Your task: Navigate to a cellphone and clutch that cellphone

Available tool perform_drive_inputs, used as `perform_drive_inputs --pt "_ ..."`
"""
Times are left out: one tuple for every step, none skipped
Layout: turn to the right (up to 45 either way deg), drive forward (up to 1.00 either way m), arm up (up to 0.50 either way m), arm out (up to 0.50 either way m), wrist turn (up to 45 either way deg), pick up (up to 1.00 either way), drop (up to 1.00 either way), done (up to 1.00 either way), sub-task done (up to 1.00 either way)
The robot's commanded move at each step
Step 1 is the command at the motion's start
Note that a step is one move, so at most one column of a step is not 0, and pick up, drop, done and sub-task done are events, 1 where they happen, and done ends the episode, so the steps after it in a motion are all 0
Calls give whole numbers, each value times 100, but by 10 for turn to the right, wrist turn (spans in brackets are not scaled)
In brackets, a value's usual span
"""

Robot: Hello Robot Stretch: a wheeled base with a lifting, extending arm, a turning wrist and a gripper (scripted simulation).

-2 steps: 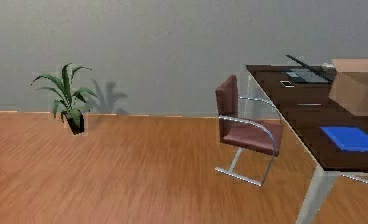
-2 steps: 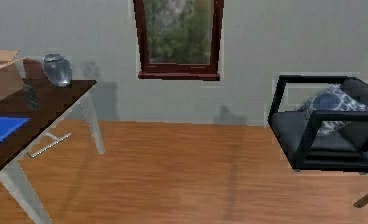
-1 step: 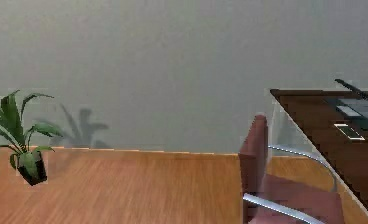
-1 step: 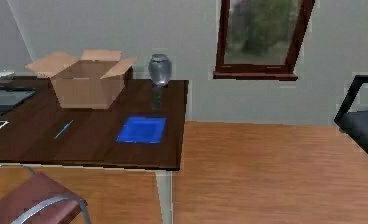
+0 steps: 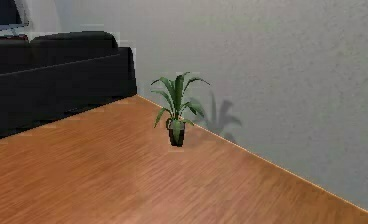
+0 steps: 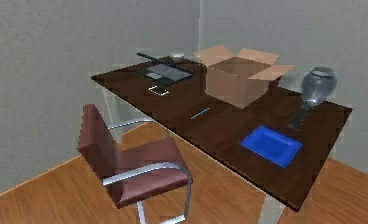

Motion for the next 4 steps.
perform_drive_inputs --pt "-30 0 0 0 0 0 0 0 0" --pt "450 0 0 0 0 0 0 0 0" --pt "0 65 0 0 0 0 0 0 0" --pt "0 35 0 0 0 0 0 0 0"
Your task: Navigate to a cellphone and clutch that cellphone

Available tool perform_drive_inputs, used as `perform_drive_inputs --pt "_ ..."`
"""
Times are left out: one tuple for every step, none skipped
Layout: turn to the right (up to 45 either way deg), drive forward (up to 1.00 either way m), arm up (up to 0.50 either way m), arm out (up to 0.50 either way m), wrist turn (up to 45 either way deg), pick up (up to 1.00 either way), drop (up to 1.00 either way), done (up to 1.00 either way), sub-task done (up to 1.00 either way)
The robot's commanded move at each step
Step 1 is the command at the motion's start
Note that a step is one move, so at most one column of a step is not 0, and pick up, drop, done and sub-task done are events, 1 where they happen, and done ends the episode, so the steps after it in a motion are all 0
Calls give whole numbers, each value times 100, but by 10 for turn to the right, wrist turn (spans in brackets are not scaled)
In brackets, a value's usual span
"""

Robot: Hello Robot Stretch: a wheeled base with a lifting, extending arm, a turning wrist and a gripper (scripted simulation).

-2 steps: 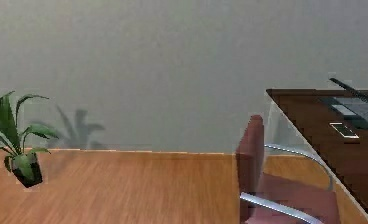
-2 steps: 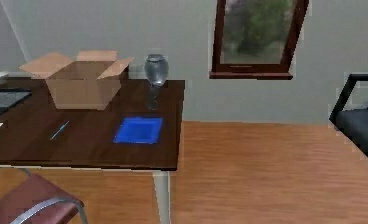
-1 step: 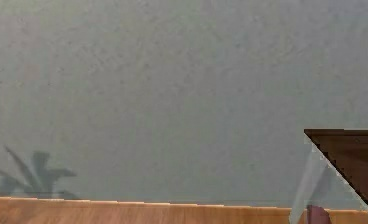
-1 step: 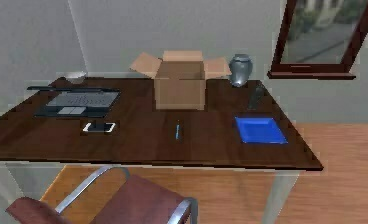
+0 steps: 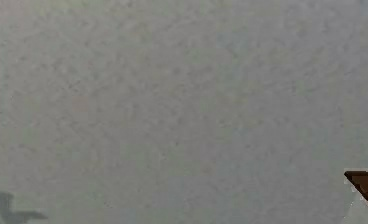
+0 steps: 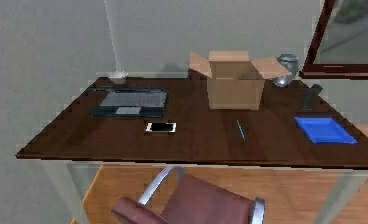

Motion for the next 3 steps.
perform_drive_inputs --pt "330 0 0 0 0 0 0 0 0" --pt "0 60 0 0 0 0 0 0 0" --pt "0 0 50 0 0 0 0 0 0"
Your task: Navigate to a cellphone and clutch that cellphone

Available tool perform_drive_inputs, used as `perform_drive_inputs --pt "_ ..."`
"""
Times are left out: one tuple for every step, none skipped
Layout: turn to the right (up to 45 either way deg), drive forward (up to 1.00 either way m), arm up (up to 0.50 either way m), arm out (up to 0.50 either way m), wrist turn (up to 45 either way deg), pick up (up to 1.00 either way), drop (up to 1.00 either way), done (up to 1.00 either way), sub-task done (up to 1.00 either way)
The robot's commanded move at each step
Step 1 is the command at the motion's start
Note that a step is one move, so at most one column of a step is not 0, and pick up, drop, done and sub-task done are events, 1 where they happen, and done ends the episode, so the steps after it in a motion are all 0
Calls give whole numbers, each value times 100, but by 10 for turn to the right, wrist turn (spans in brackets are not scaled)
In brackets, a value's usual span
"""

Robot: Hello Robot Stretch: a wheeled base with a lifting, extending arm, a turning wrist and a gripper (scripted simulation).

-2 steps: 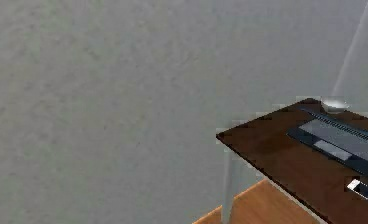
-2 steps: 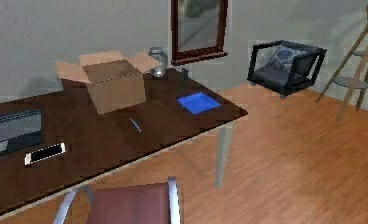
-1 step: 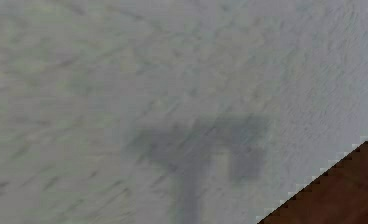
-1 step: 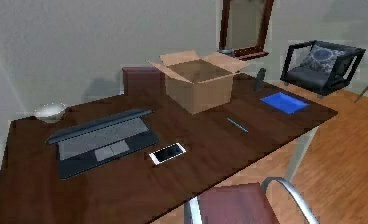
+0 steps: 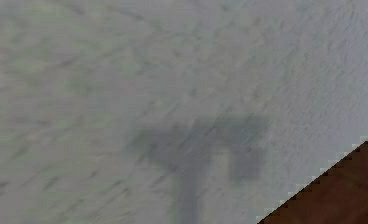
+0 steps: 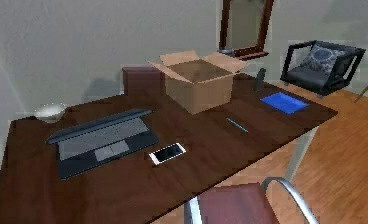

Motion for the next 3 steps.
perform_drive_inputs --pt "0 0 36 0 0 0 0 0 0" --pt "0 0 0 36 0 0 0 0 0" --pt "0 0 0 0 450 0 0 0 0"
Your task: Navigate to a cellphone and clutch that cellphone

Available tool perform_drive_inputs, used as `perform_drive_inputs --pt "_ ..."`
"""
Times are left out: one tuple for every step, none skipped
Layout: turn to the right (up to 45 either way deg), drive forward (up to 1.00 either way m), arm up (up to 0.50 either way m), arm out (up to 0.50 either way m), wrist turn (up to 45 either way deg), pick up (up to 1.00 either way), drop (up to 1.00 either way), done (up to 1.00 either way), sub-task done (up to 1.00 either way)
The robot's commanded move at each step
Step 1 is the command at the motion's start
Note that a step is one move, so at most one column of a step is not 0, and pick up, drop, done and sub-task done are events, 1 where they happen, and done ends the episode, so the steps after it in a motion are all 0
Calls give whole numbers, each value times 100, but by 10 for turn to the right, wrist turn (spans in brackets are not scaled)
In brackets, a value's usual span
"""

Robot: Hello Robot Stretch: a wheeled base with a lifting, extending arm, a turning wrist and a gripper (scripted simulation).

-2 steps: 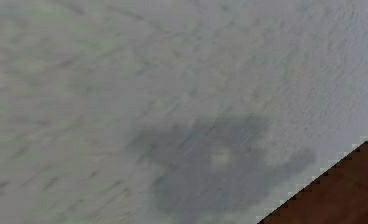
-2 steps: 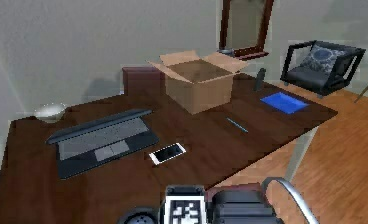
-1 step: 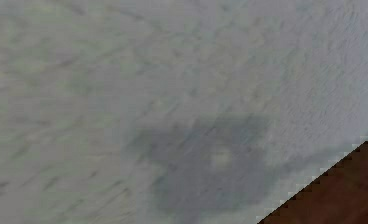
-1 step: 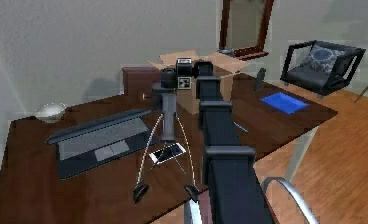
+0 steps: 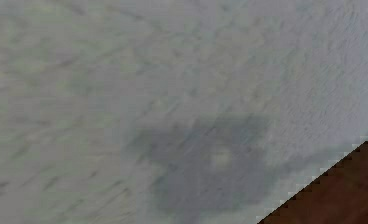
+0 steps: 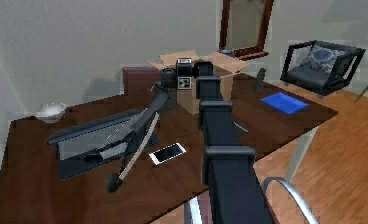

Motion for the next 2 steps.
perform_drive_inputs --pt "0 0 0 0 450 0 0 0 0" --pt "0 0 0 0 450 0 0 0 0"
